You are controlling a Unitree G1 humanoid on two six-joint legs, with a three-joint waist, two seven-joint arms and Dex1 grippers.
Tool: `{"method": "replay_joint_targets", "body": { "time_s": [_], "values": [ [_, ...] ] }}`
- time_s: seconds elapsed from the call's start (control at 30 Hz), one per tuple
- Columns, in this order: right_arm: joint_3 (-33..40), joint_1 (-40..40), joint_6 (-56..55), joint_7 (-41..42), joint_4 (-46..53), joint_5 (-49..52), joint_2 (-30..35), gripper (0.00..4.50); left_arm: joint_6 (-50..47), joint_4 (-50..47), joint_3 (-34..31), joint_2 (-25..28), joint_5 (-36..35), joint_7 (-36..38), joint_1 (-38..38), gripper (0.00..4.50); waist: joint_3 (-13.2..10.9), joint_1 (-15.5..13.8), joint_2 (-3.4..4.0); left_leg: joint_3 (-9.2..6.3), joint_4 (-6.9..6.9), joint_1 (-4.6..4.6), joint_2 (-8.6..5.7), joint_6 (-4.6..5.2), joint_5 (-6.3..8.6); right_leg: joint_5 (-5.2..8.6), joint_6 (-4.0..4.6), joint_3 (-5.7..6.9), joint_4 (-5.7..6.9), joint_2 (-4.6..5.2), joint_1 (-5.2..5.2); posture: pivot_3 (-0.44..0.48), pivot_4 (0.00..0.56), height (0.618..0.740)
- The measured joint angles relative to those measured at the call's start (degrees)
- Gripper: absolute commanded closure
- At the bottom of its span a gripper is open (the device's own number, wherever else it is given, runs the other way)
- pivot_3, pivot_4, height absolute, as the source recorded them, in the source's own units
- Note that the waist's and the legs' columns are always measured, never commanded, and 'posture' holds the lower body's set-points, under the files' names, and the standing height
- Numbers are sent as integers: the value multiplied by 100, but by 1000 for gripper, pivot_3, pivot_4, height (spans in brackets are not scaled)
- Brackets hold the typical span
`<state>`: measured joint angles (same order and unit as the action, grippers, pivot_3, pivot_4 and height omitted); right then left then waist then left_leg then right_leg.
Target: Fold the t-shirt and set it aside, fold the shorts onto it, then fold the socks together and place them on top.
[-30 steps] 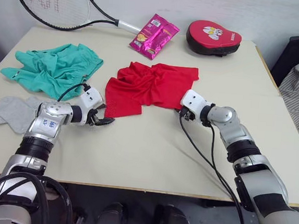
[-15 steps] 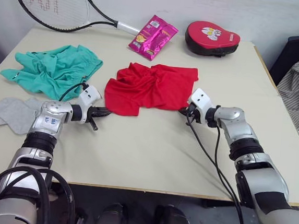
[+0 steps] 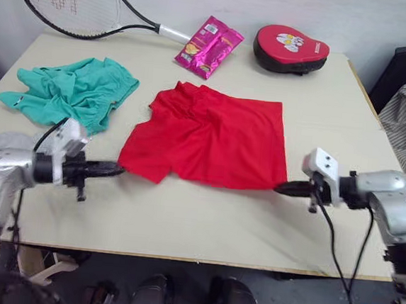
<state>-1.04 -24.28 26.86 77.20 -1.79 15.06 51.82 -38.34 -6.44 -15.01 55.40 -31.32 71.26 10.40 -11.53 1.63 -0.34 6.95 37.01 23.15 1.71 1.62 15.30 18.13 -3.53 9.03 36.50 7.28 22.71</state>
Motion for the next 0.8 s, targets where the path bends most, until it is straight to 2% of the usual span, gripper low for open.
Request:
{"method": "replay_joint_targets", "body": {
  "time_s": [0.07,0.2,0.43,0.53,0.67,0.73,0.8],
  "values": [
    [139,402,168,173,254,157,362,4500,-436,-678,-238,207,-412,237,-791,4481,-2,-7,2,-6,-2,-5,4,-6,4,1,1,0,1,0,-1,0,150,740],
    [166,1057,241,437,681,287,942,4500,-744,-1324,-681,454,-684,404,-1703,4481,-6,-34,5,-12,-5,-5,5,-29,28,4,8,2,-1,0,2,0,150,740],
    [160,1959,103,729,962,329,1548,4500,-1063,-1531,-928,848,-977,723,-2306,4481,-8,-147,9,-11,-2,3,4,-6,51,4,8,2,-19,2,5,0,150,740],
    [161,1717,127,671,919,454,1446,4500,-1066,-1457,-844,875,-1064,738,-1898,4481,-11,-156,14,-11,1,5,5,-5,51,1,9,3,-22,1,4,0,150,740],
    [250,461,345,496,506,693,1228,4500,-875,-780,-450,726,-1056,454,-307,4481,-18,-158,25,-9,0,6,4,-3,39,-14,14,5,-22,0,5,0,150,740],
    [317,259,369,484,339,691,1261,4500,-831,-584,-208,832,-972,495,-36,4481,-18,-154,25,-5,-8,8,6,-25,25,-12,13,5,-32,-7,7,0,150,740],
    [315,437,391,564,350,690,1329,4500,-761,-508,52,987,-864,654,-56,4481,-18,-154,25,3,-17,12,6,-11,19,0,2,5,-45,-15,7,0,150,740]
  ]
}}
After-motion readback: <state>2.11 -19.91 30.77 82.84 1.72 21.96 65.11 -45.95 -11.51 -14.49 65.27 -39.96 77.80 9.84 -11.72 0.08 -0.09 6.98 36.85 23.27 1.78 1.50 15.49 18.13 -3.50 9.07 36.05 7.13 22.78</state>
